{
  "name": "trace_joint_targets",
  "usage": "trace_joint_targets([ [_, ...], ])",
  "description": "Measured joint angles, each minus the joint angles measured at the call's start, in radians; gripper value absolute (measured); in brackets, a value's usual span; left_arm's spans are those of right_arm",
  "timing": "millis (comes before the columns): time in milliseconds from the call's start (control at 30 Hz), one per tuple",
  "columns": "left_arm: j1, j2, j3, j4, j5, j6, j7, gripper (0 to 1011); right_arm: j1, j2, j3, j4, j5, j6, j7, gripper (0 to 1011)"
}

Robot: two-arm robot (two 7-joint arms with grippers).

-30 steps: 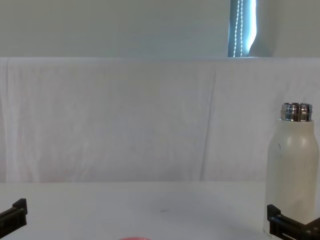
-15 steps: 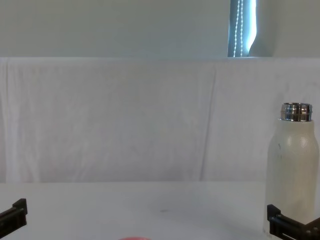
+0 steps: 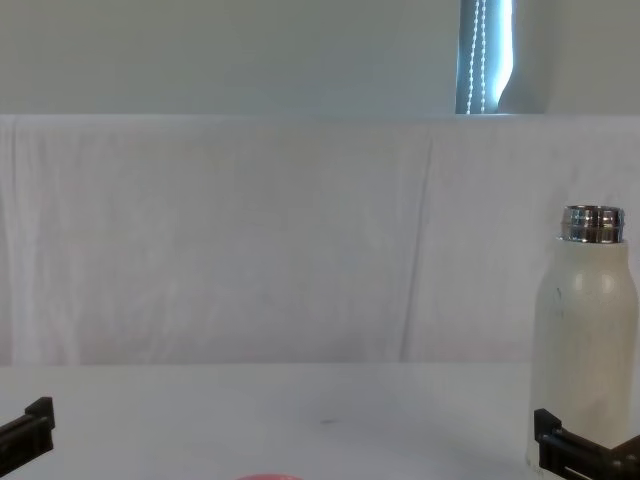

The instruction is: Grasp the thermos with one hand and pour water into the cup lid.

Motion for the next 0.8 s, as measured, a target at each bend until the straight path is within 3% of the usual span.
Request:
trace_joint_targets([
  [800, 0.0, 0.0, 0.0, 0.0, 0.0, 0.0, 0.0, 1001, 0.0, 0.0, 0.0, 0.0, 0.0, 0.0, 0.0, 1003],
])
